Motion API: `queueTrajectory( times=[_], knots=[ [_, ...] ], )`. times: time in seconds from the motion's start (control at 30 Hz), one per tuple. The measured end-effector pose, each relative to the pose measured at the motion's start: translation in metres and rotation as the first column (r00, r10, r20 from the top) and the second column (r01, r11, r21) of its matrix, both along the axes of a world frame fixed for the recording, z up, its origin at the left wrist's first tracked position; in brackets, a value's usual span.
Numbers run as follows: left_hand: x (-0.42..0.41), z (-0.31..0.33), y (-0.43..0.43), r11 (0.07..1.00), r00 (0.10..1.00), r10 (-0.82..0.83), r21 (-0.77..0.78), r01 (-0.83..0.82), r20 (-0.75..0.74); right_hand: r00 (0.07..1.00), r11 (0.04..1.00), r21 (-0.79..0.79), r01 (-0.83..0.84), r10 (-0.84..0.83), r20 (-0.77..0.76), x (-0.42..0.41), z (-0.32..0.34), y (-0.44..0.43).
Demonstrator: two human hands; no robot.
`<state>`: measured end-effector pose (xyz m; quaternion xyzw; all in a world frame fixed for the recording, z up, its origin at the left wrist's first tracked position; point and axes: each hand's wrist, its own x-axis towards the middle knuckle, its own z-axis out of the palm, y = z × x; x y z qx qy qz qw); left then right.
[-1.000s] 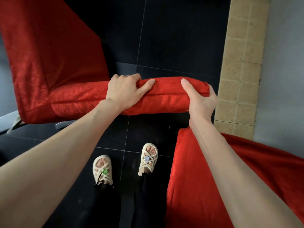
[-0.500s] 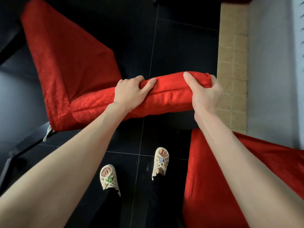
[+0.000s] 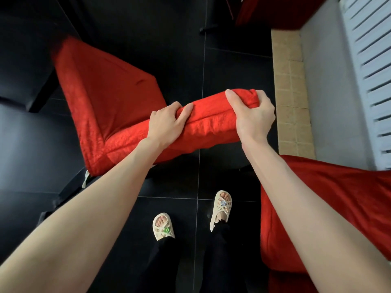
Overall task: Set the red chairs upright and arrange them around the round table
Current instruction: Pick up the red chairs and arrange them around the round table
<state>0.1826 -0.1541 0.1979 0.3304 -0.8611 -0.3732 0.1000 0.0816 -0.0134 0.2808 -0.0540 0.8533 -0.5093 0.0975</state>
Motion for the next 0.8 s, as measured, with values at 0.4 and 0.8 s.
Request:
queueTrajectory(
  times=[0.4,0.8],
  knots=[
    [0.055,0.048,0.001,0.993,0.992,0.116,0.039,-0.114,-0.058,0.995,0.997,0.006,-0.081,0.082,-0.057,0.078,0.037,-0.028],
    [0.106,0.068,-0.014,0.974,0.979,0.194,0.132,-0.184,-0.065,0.991,0.993,0.013,-0.118,0.119,-0.063,0.135,0.058,-0.049]
  ],
)
